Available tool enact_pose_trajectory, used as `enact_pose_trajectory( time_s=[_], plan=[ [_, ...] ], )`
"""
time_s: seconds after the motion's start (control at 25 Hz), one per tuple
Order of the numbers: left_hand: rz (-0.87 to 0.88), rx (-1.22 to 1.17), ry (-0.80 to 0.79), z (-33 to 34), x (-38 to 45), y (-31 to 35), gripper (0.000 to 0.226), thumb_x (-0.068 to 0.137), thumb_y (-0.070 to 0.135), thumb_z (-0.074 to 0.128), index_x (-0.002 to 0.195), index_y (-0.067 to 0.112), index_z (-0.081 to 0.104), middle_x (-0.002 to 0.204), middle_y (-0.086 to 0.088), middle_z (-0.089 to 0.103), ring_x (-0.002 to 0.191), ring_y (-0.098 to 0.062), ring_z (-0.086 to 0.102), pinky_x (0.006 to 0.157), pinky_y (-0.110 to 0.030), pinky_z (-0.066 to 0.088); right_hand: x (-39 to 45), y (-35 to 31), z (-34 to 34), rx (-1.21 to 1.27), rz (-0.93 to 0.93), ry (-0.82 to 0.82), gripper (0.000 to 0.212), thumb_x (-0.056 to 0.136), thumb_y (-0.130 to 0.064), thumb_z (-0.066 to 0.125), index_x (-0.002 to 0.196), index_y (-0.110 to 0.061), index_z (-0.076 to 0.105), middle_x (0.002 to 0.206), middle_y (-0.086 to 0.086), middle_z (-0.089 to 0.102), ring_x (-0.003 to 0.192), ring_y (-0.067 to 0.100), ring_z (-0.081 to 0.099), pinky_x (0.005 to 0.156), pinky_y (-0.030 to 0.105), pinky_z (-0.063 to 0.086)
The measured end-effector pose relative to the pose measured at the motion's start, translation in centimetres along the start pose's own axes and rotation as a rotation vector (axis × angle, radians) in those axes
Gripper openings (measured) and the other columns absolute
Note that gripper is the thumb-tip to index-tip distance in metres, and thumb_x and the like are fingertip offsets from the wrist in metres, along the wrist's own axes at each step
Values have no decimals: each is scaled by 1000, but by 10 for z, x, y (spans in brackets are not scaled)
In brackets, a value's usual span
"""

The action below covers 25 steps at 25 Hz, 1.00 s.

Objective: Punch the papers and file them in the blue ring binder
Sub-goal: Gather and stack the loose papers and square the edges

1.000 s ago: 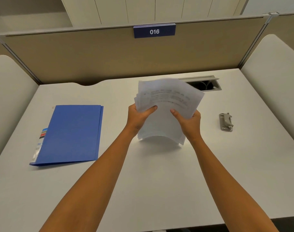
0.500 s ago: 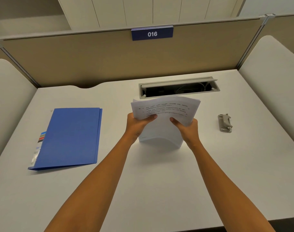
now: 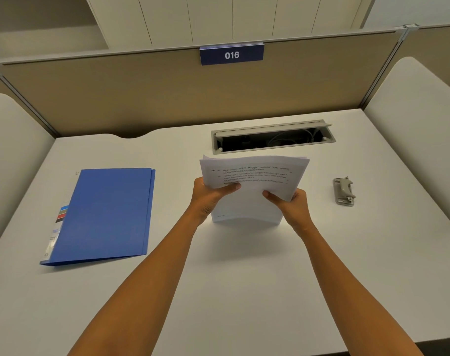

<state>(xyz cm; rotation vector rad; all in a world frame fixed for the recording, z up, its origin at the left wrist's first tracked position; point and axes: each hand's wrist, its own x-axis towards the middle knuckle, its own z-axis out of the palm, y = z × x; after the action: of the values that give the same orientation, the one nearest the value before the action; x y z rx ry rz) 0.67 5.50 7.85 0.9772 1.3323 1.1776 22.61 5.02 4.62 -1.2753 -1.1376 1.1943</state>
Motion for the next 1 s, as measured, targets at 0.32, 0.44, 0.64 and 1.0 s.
enact_pose_trajectory(
  time_s=[0.32, 0.44, 0.64, 1.0],
  plan=[
    [-22, 86, -51, 3, -1, -11, 50, 68, 13, 87, 112, 23, 67, 107, -1, 69, 99, -22, 64, 76, -27, 58, 1, 7, 3, 25, 50, 18, 44, 77, -14, 78, 119, -15, 62, 111, 5, 68, 99, 29, 65, 84, 46, 57],
    [-8, 97, -38, 5, -1, -10, 41, 73, 16, 84, 106, 30, 66, 104, 2, 69, 97, -21, 65, 73, -27, 58, 1, 4, 3, 26, 44, 5, 41, 79, -12, 76, 117, -17, 61, 106, 0, 68, 99, 27, 65, 81, 42, 59],
    [22, 68, -42, 5, 1, -5, 43, 73, 15, 83, 110, 26, 65, 109, -2, 69, 98, -22, 66, 79, -33, 59, 4, -3, 1, 36, 19, -4, 36, 79, -11, 76, 107, -29, 62, 104, -3, 67, 97, 23, 64, 80, 39, 59],
    [-56, 72, -28, 4, -3, -21, 49, 69, 13, 86, 114, 18, 67, 109, -3, 71, 97, -21, 66, 72, -24, 56, 2, 7, -1, -1, 79, -33, 47, 77, -15, 78, 120, -20, 59, 111, 2, 66, 101, 21, 62, 81, 35, 58]
  ],
)
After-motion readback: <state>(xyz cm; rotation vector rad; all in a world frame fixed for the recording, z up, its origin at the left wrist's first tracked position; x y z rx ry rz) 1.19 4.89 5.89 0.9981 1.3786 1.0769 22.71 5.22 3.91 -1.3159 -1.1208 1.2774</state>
